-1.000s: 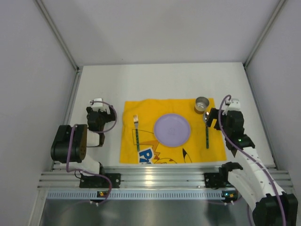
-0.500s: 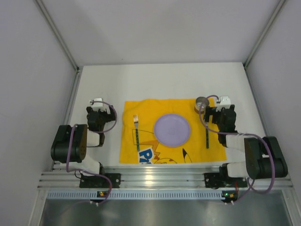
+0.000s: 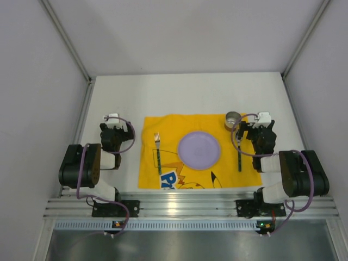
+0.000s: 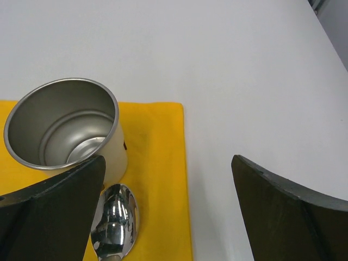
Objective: Set the dinner table for one person
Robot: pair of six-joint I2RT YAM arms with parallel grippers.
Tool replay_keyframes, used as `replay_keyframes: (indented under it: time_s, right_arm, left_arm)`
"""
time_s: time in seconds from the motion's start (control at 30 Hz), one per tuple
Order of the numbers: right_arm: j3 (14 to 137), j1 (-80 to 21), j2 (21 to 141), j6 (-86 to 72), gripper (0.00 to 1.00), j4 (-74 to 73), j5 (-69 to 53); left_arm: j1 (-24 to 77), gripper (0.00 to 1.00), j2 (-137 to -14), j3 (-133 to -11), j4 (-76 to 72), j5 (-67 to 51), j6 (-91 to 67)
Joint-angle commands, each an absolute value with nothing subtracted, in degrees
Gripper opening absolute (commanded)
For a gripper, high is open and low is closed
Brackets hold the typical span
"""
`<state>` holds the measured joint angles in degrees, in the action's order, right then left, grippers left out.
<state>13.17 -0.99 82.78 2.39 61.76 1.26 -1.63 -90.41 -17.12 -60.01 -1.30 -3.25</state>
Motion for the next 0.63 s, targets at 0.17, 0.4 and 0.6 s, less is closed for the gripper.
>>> replay_keyframes:
  time_s: [0.17, 0.4, 0.6]
  right_arm:
    - [14.3, -0.4, 83.1, 1.9, 1.00, 66.9, -0.4]
    - [14.4, -0.5, 83.1, 2.1, 1.00, 66.9, -0.2]
    - [14.3, -0.8, 83.1, 2.2, 1.00, 67.1, -0.2]
  left_arm:
    - [-1.6, 0.99, -90.4, -17.5, -64.7, -2.3, -3.1]
    - [-1.7, 0.99, -90.5, -17.5, -64.7, -2.2, -3.1]
    - [-1.7, 0.99, -90.4, -17.5, -64.7, -2.3, -3.1]
